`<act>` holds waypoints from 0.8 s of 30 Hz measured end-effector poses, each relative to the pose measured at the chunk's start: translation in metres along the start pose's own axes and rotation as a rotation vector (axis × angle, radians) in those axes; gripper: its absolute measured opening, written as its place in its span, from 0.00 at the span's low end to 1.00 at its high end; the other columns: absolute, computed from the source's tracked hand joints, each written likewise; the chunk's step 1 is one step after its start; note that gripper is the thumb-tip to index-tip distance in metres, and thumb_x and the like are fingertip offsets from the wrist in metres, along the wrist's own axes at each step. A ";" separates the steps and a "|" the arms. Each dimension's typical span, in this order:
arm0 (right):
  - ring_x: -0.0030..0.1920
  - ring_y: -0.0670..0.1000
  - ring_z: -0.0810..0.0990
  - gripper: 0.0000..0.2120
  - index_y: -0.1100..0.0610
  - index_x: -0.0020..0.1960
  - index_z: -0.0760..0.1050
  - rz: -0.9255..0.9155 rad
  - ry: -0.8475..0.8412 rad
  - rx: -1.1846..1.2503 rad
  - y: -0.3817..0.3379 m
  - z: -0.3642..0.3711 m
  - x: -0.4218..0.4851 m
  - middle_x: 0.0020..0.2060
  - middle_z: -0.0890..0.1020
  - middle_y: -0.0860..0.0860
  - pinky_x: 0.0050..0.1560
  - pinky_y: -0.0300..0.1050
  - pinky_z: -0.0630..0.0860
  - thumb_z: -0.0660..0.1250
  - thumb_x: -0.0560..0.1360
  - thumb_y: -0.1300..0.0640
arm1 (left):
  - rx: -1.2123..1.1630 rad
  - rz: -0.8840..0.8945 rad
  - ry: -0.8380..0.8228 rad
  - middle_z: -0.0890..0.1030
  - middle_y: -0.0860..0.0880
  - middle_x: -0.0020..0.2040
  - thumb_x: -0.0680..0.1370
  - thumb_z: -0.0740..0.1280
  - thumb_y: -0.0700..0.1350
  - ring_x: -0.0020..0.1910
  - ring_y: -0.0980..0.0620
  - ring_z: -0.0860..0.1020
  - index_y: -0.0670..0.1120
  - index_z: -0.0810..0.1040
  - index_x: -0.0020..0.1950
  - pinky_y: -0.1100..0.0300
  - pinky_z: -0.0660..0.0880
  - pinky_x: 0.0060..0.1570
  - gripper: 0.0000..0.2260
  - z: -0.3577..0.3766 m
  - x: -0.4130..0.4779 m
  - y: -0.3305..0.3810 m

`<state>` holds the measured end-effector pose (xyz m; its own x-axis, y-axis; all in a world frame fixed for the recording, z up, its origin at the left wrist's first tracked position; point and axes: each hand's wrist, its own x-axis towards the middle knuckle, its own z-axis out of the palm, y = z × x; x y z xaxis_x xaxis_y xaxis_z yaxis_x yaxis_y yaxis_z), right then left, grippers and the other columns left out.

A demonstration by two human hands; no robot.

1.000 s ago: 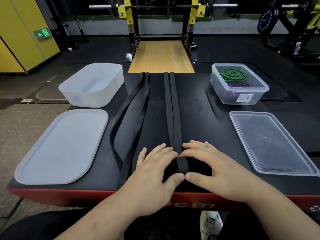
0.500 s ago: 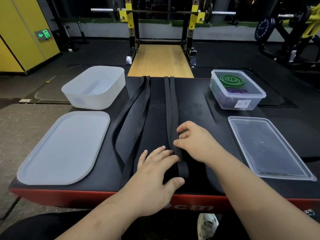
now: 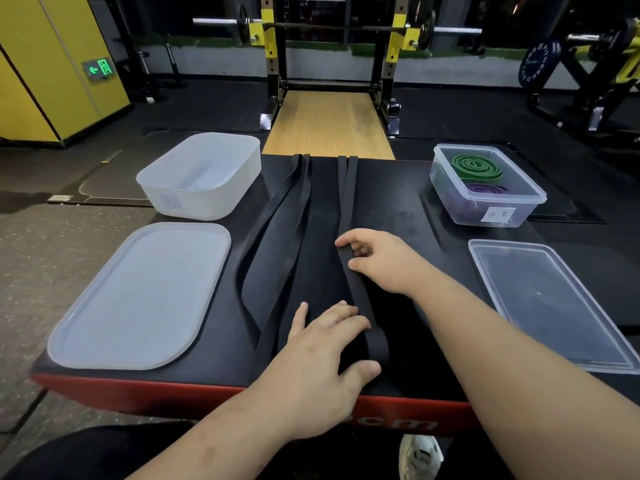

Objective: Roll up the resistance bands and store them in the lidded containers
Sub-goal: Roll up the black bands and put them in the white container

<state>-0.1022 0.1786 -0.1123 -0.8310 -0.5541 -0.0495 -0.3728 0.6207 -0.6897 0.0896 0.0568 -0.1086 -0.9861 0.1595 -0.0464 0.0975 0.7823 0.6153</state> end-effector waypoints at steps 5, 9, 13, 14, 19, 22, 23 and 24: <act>0.70 0.50 0.73 0.23 0.42 0.73 0.73 0.001 0.003 -0.159 -0.004 0.001 0.007 0.71 0.75 0.45 0.72 0.50 0.72 0.67 0.81 0.59 | 0.016 0.015 0.046 0.56 0.65 0.80 0.83 0.60 0.59 0.71 0.79 0.39 0.59 0.63 0.77 0.59 0.30 0.77 0.23 0.004 0.000 -0.005; 0.75 0.51 0.69 0.23 0.48 0.76 0.70 0.040 0.028 -0.223 -0.001 -0.001 0.004 0.75 0.70 0.46 0.75 0.48 0.67 0.66 0.82 0.54 | 0.015 0.019 0.059 0.57 0.64 0.79 0.83 0.60 0.59 0.76 0.71 0.42 0.58 0.64 0.77 0.57 0.31 0.77 0.22 0.004 -0.002 -0.005; 0.76 0.50 0.68 0.24 0.47 0.78 0.68 -0.015 0.018 -0.274 -0.001 -0.006 -0.005 0.77 0.69 0.46 0.74 0.46 0.65 0.64 0.83 0.56 | 0.041 0.030 0.060 0.57 0.64 0.79 0.83 0.59 0.59 0.77 0.71 0.42 0.58 0.63 0.77 0.56 0.31 0.77 0.22 0.006 0.000 -0.005; 0.77 0.50 0.67 0.24 0.46 0.78 0.68 -0.038 0.000 -0.299 -0.001 -0.006 -0.009 0.77 0.68 0.45 0.75 0.46 0.65 0.63 0.83 0.56 | 0.048 0.032 0.057 0.57 0.64 0.79 0.83 0.59 0.59 0.77 0.70 0.42 0.58 0.63 0.77 0.56 0.31 0.77 0.22 0.006 0.000 -0.005; 0.78 0.47 0.65 0.22 0.45 0.77 0.70 -0.050 -0.043 -0.370 0.006 -0.008 -0.043 0.78 0.68 0.43 0.77 0.43 0.60 0.64 0.83 0.51 | 0.058 0.039 0.050 0.58 0.64 0.78 0.84 0.59 0.58 0.77 0.69 0.42 0.57 0.64 0.76 0.54 0.33 0.78 0.21 0.003 0.001 -0.007; 0.79 0.43 0.63 0.22 0.44 0.76 0.71 -0.074 -0.013 -0.351 0.008 -0.006 -0.071 0.77 0.70 0.43 0.76 0.38 0.57 0.65 0.83 0.51 | 0.046 0.049 0.030 0.59 0.65 0.78 0.83 0.59 0.58 0.77 0.71 0.42 0.57 0.65 0.76 0.54 0.33 0.78 0.21 0.003 0.000 -0.006; 0.79 0.42 0.61 0.23 0.44 0.77 0.69 -0.081 -0.027 -0.354 0.008 -0.004 -0.081 0.78 0.69 0.43 0.76 0.36 0.54 0.65 0.83 0.50 | 0.043 0.052 0.027 0.60 0.65 0.77 0.83 0.59 0.58 0.77 0.71 0.41 0.57 0.66 0.76 0.55 0.33 0.78 0.21 0.003 -0.001 -0.006; 0.80 0.41 0.58 0.24 0.43 0.78 0.68 -0.089 -0.052 -0.360 0.008 -0.002 -0.091 0.79 0.67 0.42 0.76 0.35 0.52 0.65 0.83 0.50 | 0.042 0.054 0.024 0.60 0.65 0.77 0.83 0.59 0.58 0.76 0.72 0.41 0.56 0.66 0.76 0.55 0.33 0.78 0.21 0.003 -0.002 -0.006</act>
<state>-0.0303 0.2348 -0.1120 -0.7700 -0.6366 -0.0437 -0.5719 0.7189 -0.3951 0.0914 0.0534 -0.1145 -0.9822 0.1877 0.0048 0.1553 0.7976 0.5828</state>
